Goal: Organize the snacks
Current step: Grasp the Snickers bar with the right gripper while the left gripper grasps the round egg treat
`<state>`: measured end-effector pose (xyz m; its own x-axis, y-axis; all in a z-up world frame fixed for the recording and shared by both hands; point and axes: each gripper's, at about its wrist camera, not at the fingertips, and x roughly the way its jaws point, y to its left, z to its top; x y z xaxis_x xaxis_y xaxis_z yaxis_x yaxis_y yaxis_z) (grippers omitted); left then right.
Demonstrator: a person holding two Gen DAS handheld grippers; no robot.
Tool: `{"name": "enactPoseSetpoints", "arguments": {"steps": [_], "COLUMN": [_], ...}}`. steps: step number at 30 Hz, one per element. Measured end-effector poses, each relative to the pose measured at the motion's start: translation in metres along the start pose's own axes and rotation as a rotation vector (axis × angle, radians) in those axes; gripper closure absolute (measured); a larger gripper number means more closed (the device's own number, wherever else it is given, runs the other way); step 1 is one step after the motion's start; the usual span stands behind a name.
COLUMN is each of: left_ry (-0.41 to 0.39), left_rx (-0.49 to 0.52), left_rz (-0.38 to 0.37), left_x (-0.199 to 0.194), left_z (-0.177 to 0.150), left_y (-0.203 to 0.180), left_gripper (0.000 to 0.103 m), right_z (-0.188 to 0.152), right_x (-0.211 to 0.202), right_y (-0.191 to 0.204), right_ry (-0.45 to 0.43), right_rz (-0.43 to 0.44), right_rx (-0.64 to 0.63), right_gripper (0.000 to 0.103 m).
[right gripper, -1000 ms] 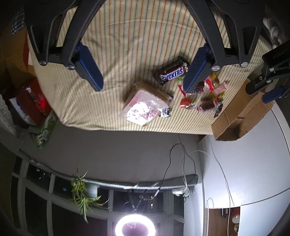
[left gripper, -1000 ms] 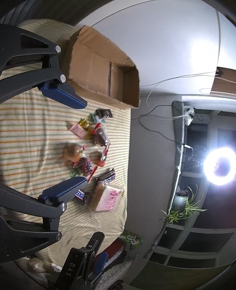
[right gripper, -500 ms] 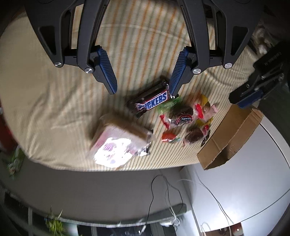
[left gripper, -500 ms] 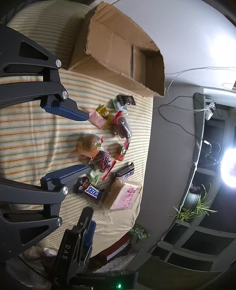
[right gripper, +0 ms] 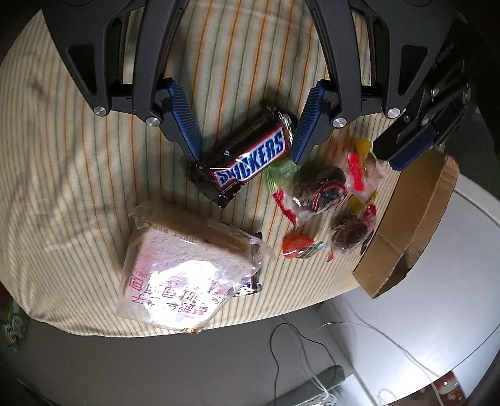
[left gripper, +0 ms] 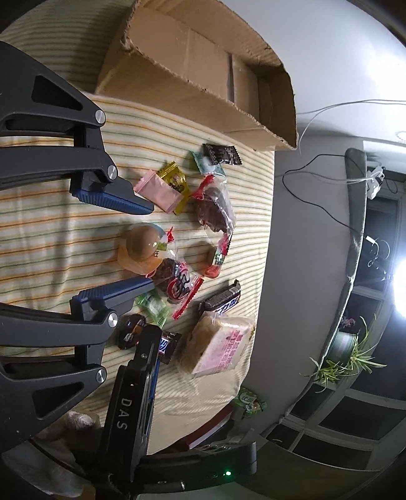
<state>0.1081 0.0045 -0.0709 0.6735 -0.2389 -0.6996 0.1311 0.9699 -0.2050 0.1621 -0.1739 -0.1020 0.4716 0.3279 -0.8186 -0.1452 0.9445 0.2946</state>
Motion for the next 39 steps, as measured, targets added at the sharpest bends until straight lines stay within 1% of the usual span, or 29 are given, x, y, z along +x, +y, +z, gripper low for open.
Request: {"name": "enactPoseSetpoints", "arguments": {"steps": [4, 8, 10, 12, 14, 18, 20, 21, 24, 26, 28, 30, 32, 33, 36, 38, 39], "left_ry": [0.008, 0.016, 0.031, 0.04, 0.047, 0.061, 0.063, 0.066, 0.065, 0.064, 0.075, 0.072, 0.085, 0.091, 0.093, 0.089, 0.088], "left_rx": [0.003, 0.01, 0.013, 0.007, 0.002, 0.012, 0.016, 0.014, 0.023, 0.036, 0.047, 0.049, 0.052, 0.045, 0.035, 0.046, 0.054], "left_rz": [-0.006, -0.014, -0.015, -0.018, -0.026, -0.024, -0.024, -0.028, -0.03, -0.025, -0.018, -0.011, 0.009, 0.012, 0.017, 0.012, 0.019], "left_x": [0.007, 0.014, 0.019, 0.023, 0.026, 0.033, 0.033, 0.033, 0.031, 0.03, 0.031, 0.029, 0.03, 0.031, 0.031, 0.031, 0.032], "left_z": [0.002, 0.003, 0.004, 0.005, 0.006, 0.007, 0.007, 0.007, 0.006, 0.005, 0.004, 0.003, 0.001, 0.001, -0.002, -0.003, -0.003], "left_y": [0.002, 0.002, 0.003, 0.004, 0.004, 0.004, 0.003, 0.003, 0.002, 0.0, -0.003, -0.004, -0.007, -0.006, -0.005, -0.009, -0.01], "left_gripper": [0.066, 0.066, 0.066, 0.066, 0.066, 0.068, 0.075, 0.079, 0.079, 0.079, 0.075, 0.075, 0.06, 0.05, 0.05, 0.051, 0.059], "right_z": [0.006, 0.011, 0.011, 0.012, 0.013, 0.015, 0.012, 0.013, 0.009, 0.006, 0.004, 0.002, 0.0, -0.001, -0.002, -0.003, -0.004], "right_x": [0.01, 0.021, 0.023, 0.023, 0.022, 0.021, 0.016, 0.016, 0.009, 0.005, 0.002, 0.0, -0.002, -0.002, -0.005, -0.007, -0.008], "right_y": [0.01, 0.023, 0.026, 0.026, 0.023, 0.017, 0.013, 0.012, 0.005, 0.001, -0.002, -0.002, -0.002, -0.002, -0.003, -0.005, -0.005], "right_ry": [0.005, 0.01, 0.011, 0.013, 0.017, 0.026, 0.027, 0.026, 0.023, 0.023, 0.021, 0.018, 0.015, 0.014, 0.007, 0.006, 0.006], "right_rz": [-0.058, -0.107, -0.118, -0.131, -0.135, -0.118, -0.115, -0.112, -0.1, -0.095, -0.096, -0.098, -0.102, -0.104, -0.105, -0.101, -0.1], "right_rx": [-0.036, -0.104, -0.129, -0.143, -0.15, -0.145, -0.146, -0.144, -0.134, -0.13, -0.13, -0.132, -0.136, -0.138, -0.135, -0.133, -0.134], "right_gripper": [0.04, 0.04, 0.043, 0.054, 0.06, 0.066, 0.068, 0.069, 0.071, 0.071, 0.071, 0.072, 0.072, 0.072, 0.072, 0.072, 0.072]}}
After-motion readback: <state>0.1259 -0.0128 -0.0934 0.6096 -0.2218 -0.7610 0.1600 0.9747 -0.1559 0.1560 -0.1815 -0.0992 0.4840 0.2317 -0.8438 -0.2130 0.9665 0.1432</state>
